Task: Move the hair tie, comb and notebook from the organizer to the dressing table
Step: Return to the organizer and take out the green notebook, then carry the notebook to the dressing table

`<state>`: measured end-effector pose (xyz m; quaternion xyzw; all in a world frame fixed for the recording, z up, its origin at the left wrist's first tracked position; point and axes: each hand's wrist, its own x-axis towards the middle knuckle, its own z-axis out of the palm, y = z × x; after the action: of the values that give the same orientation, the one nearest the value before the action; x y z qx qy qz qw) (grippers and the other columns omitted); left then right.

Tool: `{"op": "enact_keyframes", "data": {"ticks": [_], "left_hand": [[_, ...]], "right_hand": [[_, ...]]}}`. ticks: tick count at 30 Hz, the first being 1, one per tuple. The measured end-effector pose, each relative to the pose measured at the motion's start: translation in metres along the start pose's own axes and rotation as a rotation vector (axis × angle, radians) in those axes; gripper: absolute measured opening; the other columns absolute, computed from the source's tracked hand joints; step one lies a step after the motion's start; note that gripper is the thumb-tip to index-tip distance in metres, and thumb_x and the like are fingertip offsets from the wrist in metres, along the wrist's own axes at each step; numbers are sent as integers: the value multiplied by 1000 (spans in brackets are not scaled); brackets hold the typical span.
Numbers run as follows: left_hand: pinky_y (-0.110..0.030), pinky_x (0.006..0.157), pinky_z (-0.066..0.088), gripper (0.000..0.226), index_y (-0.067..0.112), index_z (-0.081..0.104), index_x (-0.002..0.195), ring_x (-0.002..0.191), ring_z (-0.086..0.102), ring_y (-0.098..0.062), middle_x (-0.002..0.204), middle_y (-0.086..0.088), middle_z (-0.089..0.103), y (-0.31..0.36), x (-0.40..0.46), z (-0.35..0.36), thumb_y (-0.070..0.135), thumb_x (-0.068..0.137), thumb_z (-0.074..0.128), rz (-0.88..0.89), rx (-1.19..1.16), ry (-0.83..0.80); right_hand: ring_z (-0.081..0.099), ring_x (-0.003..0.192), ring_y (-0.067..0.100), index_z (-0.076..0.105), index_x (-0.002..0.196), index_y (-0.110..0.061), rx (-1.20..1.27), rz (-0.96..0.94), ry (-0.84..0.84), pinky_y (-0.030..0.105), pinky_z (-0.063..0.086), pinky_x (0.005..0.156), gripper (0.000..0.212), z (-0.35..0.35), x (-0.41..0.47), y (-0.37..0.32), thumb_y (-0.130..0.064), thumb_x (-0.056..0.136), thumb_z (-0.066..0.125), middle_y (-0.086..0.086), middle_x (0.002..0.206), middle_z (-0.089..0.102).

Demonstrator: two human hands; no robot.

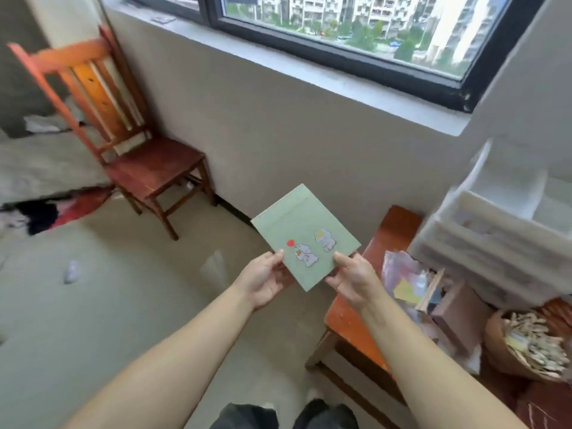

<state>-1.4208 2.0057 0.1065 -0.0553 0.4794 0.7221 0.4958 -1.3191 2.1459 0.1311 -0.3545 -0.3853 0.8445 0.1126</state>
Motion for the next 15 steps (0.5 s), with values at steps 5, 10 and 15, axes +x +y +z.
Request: {"op": "enact_keyframes", "data": {"ticks": [5, 10, 15], "left_hand": [[-32, 68, 56, 18, 8, 54, 110, 74, 68, -16, 99, -9, 65, 11, -58, -74, 12, 94, 46, 168, -4, 273], [-33, 78, 56, 11, 12, 61, 95, 75, 69, -13, 88, -3, 72, -17, -165, -161, 14, 92, 50, 265, 1, 539], [-33, 78, 57, 15, 14, 67, 100, 75, 71, -16, 85, 0, 76, -93, -293, -214, 15, 89, 56, 365, -200, 846]], "right_hand": [[69, 64, 19, 60, 98, -7, -301, 203, -256, 28, 56, 53, 15, 51, 17, 31, -3, 87, 51, 10, 91, 68], [60, 61, 12, 69, 105, -13, -781, 341, -763, 21, 49, 55, 21, 144, 25, 75, -17, 89, 56, -1, 77, 69], [71, 76, 17, 67, 104, -7, -1088, 537, -1151, 24, 58, 64, 18, 232, -27, 191, -10, 90, 55, 6, 91, 72]]}}
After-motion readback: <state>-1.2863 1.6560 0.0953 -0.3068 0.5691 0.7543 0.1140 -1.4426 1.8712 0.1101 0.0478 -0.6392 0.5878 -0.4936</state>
